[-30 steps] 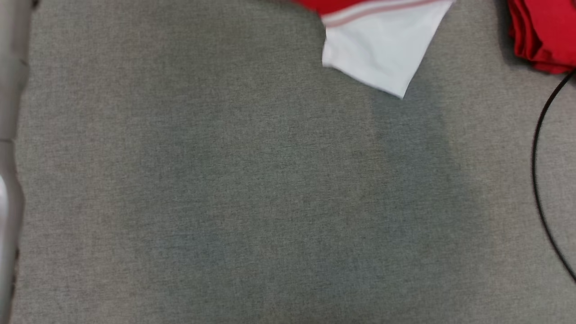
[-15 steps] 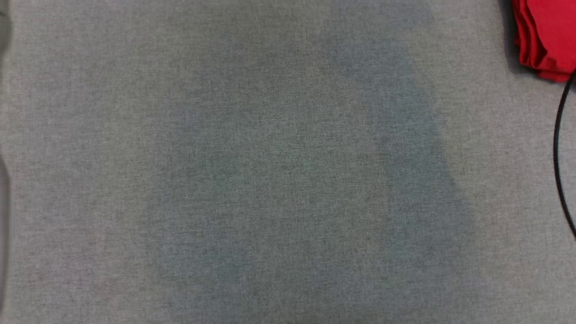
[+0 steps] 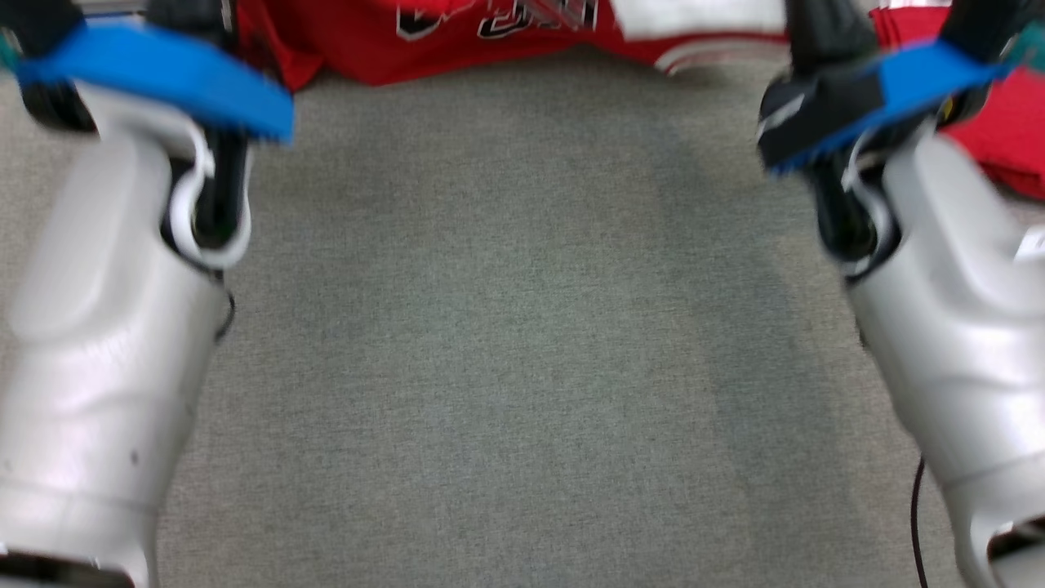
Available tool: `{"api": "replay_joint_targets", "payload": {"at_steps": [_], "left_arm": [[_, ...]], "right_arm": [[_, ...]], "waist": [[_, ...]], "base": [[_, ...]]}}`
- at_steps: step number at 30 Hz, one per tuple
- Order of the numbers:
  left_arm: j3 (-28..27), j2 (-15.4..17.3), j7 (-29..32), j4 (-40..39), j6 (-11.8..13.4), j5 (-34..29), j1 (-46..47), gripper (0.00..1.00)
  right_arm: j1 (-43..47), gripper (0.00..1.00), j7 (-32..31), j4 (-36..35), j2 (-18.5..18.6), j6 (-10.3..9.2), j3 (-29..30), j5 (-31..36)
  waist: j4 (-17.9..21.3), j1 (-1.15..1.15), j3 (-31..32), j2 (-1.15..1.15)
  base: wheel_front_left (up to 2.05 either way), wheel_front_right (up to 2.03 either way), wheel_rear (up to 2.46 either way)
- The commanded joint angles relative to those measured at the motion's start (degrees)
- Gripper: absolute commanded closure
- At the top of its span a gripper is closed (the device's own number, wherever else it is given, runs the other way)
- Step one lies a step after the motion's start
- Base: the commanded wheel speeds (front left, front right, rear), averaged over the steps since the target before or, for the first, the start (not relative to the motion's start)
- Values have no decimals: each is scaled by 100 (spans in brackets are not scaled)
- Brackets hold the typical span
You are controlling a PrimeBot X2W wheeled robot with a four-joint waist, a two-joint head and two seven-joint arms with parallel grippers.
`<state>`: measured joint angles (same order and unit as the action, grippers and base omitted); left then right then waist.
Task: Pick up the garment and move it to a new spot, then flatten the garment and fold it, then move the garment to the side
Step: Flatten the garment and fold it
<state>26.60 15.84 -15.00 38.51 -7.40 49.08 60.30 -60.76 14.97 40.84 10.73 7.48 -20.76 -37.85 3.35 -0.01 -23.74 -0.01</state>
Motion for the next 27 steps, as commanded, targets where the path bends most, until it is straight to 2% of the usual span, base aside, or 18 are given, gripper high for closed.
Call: {"api": "replay_joint_targets", "payload": {"at_steps": [1, 8, 16, 21, 27], "left_arm": [[-229, -42, -19, -235, -7, -175, -585, 100], [-1029, -235, -21, -935, 1, -639, -2618, 100], [-1326, -588, -21, -1438, 38, -1082, -4382, 100], [-1507, -790, -22, -1578, 33, -1098, -5041, 100], [-1691, -984, -23, -1688, 25, -1132, -5843, 100]], "right_arm": [[506, 100, 26, -210, 29, 3, -75, -43], [2208, 100, 28, -844, 176, 3, -136, -408], [3950, 100, 19, -1248, 382, 3, -178, -863], [4737, 100, -32, -1497, 451, 3, -17, -881], [5827, 100, -406, -2113, 475, 3, 476, -785]], "waist": [[69, 1, 141, 1], [146, 1, 608, 1], [53, 1, 1126, 1], [10, 1, 1387, 1], [-79, 1, 1698, 1]], "base": [[0, 0, 0], [0, 0, 0], [0, 0, 0], [0, 0, 0], [0, 0, 0]]}}
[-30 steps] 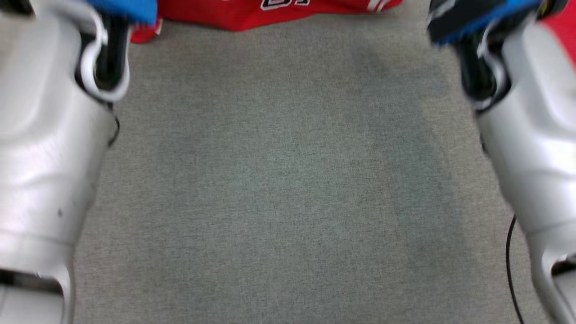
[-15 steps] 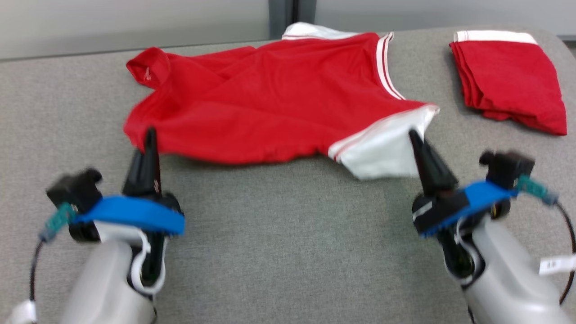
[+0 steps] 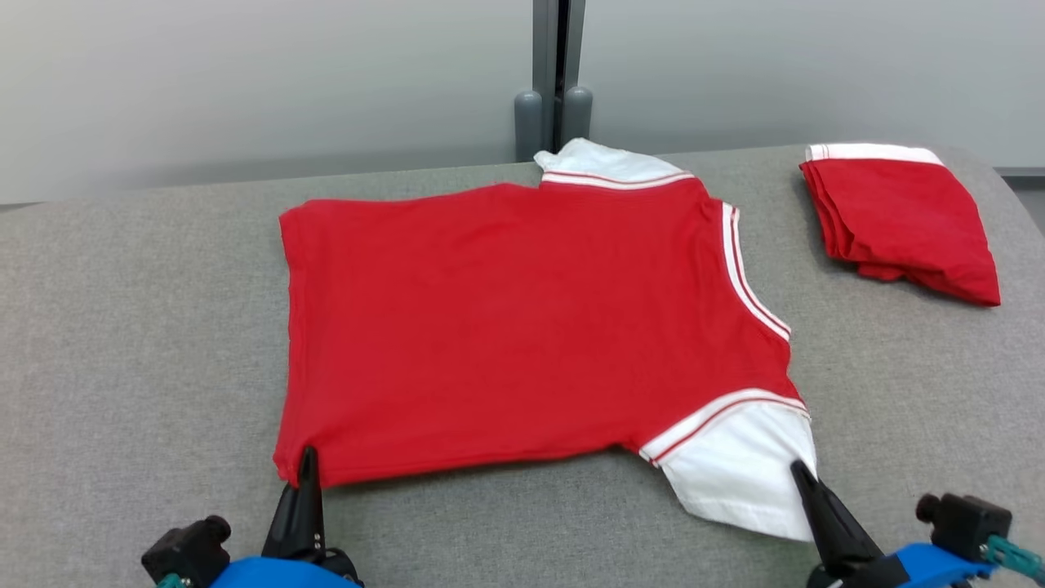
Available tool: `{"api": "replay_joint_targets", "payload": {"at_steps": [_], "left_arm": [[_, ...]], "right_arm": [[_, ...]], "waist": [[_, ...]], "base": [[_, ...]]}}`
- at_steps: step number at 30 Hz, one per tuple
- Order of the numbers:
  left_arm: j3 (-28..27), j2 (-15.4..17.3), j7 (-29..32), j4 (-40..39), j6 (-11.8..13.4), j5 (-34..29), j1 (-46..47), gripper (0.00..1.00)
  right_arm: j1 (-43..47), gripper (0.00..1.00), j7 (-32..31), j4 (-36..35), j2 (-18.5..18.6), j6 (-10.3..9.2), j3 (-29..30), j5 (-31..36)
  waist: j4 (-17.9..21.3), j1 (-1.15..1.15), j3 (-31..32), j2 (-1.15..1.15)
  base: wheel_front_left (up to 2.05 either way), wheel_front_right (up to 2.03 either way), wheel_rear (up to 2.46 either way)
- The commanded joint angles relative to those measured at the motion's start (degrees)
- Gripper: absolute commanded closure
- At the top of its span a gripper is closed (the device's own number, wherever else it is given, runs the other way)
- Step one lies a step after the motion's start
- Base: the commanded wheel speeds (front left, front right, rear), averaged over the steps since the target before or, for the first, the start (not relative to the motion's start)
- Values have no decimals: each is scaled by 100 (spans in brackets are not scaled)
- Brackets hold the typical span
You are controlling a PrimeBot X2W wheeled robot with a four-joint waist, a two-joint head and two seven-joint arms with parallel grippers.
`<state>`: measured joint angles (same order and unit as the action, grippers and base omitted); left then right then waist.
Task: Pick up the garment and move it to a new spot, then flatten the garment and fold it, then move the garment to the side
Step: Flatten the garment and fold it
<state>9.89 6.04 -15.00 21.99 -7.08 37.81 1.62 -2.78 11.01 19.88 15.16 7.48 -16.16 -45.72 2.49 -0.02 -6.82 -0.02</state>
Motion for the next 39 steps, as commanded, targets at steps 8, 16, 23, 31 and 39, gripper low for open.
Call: {"api": "replay_joint_targets", "payload": {"at_steps": [8, 16, 23, 31, 39], "left_arm": [[-92, 23, -23, -39, -14, -149, -478, 100], [-46, 46, -23, 93, 43, -361, -550, 100], [-11, -3, -23, 242, 40, -379, -284, 100], [118, 22, 8, 424, 1, -382, 124, 100], [209, 90, 43, 588, -23, -333, 530, 100]], "right_arm": [[1425, 100, -872, -1161, -393, 3, 739, 344], [1979, 100, -1500, -2033, -886, 3, 1308, 687], [1557, 100, -1779, -2198, -1032, 3, 1536, 822], [605, 100, -2057, -1771, -908, 3, 1390, 1025], [-647, 100, -2242, -1014, -743, 3, 1148, 1049]], "waist": [[-138, 2, 236, 2], [-163, 2, 255, 2], [-135, 2, 207, 2], [-137, 2, 107, 2], [-125, 2, -83, 2]], "base": [[0, 0, 0], [0, 0, 0], [0, 0, 0], [0, 0, 0], [0, 0, 0]]}}
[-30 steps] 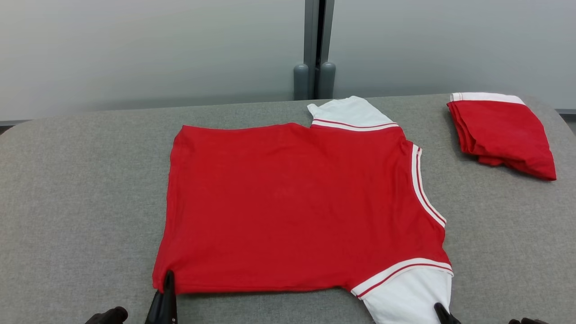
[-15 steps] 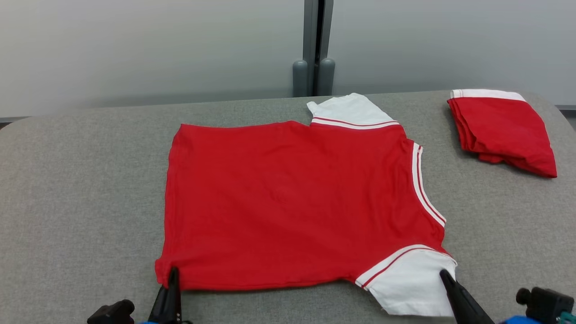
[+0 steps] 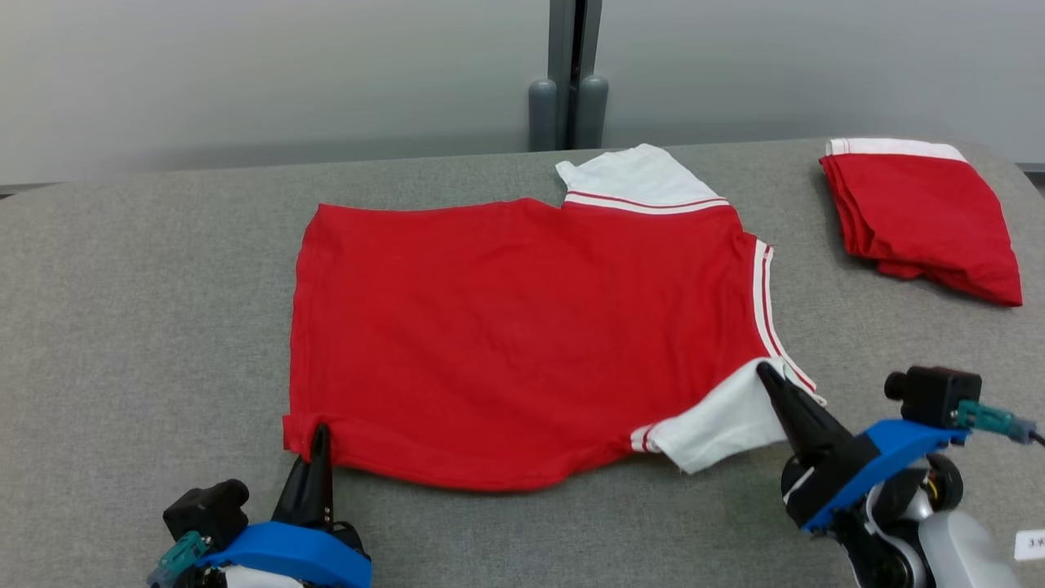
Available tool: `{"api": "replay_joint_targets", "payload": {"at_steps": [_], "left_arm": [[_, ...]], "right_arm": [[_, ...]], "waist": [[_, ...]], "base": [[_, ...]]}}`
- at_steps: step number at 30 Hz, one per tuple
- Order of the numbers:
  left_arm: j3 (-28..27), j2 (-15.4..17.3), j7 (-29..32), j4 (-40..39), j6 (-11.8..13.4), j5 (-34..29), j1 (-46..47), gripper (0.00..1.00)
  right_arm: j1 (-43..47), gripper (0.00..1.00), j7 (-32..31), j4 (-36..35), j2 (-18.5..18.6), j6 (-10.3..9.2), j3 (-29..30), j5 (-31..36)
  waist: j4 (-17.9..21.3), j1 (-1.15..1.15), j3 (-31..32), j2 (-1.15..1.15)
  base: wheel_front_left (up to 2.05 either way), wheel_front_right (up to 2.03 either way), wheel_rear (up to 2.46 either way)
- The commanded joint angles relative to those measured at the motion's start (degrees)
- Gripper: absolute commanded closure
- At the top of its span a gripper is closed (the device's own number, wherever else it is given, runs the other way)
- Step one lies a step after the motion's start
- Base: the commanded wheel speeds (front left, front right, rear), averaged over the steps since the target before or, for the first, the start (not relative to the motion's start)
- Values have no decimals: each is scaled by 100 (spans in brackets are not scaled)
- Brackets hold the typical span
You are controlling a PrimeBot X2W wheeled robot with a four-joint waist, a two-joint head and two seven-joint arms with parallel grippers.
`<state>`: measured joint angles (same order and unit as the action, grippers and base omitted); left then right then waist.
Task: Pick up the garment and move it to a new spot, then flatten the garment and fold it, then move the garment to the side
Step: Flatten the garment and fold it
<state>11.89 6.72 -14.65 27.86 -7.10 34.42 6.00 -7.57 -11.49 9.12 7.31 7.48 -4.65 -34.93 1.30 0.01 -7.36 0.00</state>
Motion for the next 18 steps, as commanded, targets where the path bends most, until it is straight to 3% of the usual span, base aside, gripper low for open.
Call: {"api": "replay_joint_targets", "payload": {"at_steps": [1, 18], "left_arm": [[24, 30, 9, 23, -22, 3, 137, 100], [205, 142, 131, 261, -36, -56, 965, 100]], "right_arm": [[-333, 100, 0, 193, 64, 3, -29, -32], [-2820, 100, 437, 2939, 152, 3, -497, -101]], "waist": [[-6, -1, -59, 0], [-183, -1, -500, 0]], "base": [[0, 0, 0], [0, 0, 0]]}}
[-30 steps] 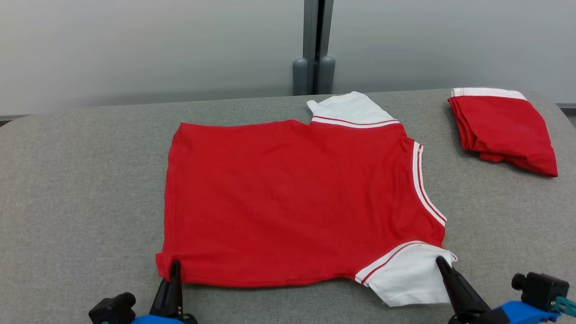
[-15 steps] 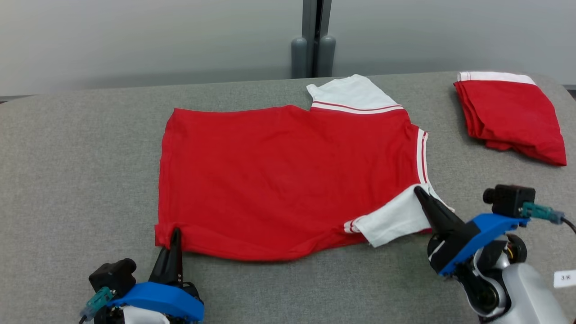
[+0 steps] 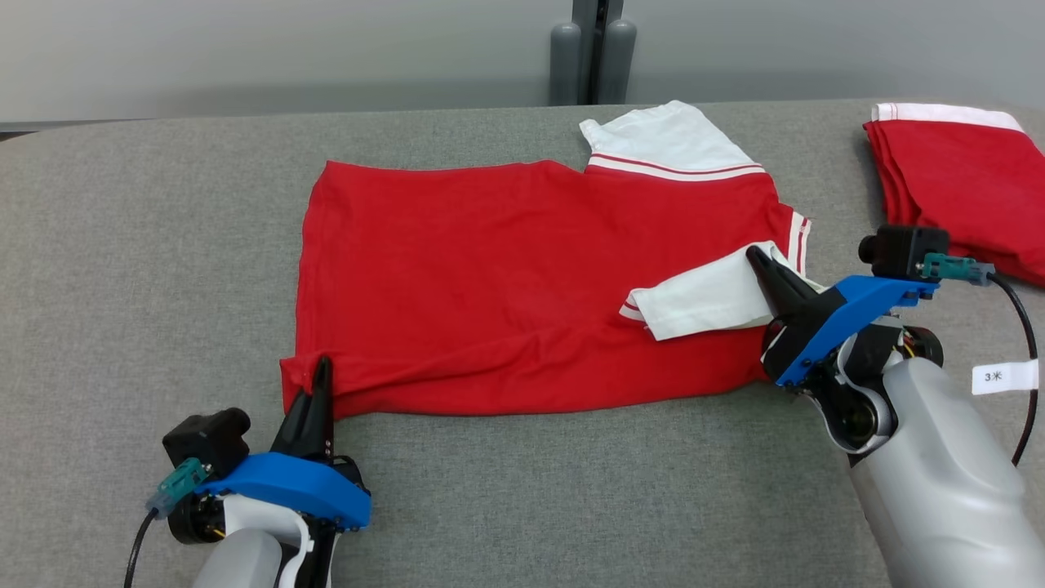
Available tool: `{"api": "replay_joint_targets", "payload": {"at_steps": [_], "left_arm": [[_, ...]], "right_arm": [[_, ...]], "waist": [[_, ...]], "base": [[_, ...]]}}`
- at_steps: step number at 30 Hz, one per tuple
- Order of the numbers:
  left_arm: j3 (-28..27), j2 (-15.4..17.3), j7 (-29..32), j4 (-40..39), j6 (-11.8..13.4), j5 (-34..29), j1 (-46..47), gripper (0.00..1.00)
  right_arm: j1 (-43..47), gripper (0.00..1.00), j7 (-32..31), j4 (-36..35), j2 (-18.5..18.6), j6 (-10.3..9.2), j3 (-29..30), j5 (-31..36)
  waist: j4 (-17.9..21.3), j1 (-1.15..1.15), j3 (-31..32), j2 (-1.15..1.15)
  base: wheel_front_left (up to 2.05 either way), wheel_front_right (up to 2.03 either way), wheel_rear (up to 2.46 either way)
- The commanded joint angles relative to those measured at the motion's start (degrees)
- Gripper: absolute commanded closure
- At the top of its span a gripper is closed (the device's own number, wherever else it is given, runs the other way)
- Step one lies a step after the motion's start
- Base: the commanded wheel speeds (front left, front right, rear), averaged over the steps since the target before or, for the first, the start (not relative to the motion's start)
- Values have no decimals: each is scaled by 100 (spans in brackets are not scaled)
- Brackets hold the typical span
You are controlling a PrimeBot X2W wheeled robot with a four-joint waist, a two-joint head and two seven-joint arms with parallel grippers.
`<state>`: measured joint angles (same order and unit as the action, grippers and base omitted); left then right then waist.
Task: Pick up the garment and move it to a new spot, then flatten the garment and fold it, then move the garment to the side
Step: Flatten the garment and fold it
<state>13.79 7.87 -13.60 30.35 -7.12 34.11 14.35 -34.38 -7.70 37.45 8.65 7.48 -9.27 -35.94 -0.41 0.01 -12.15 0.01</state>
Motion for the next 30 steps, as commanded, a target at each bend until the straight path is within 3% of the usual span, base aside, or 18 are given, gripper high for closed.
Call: {"api": "replay_joint_targets", "payload": {"at_steps": [1, 2, 3, 4, 5, 13, 23, 30], "left_arm": [[20, 34, 22, 25, -33, -25, 181, 100], [20, 43, 15, 41, -28, -29, 227, 100], [15, 53, 1, 68, -14, -43, 272, 92], [8, 56, -19, 86, -11, -51, 317, 15], [13, 65, -30, 106, -2, -86, 362, 0], [-139, 56, -143, 191, -7, -163, 277, 0], [-92, 133, -160, 373, 121, -537, -87, 0], [29, 181, -162, 692, 184, -773, 8, 0]], "right_arm": [[-250, 100, 119, 243, 1, 3, -87, -11], [-341, 88, 192, 382, -3, 3, -116, -26], [-416, 33, 275, 511, 2, 3, -150, -28], [-477, 0, 390, 611, 13, 3, -185, -25], [-527, 0, 512, 702, 17, 3, -223, -48], [-261, 0, 1255, 988, 316, 3, -806, -95], [351, 0, 1563, 1019, 784, 3, -1314, -129], [388, 0, 1613, 1120, 875, 3, -1490, -56]], "waist": [[-13, -1, -42, -1], [-17, -1, -58, -1], [-23, -1, -69, -1], [-31, -1, -76, -1], [-41, -1, -76, -1], [-16, -1, 153, -1], [60, -1, 353, -1], [155, -1, 291, -1]], "base": [[0, 0, 0], [0, 0, 0], [0, 0, 0], [0, 0, 0], [0, 0, 0], [0, 0, 0], [0, 0, 0], [0, 0, 0]]}}
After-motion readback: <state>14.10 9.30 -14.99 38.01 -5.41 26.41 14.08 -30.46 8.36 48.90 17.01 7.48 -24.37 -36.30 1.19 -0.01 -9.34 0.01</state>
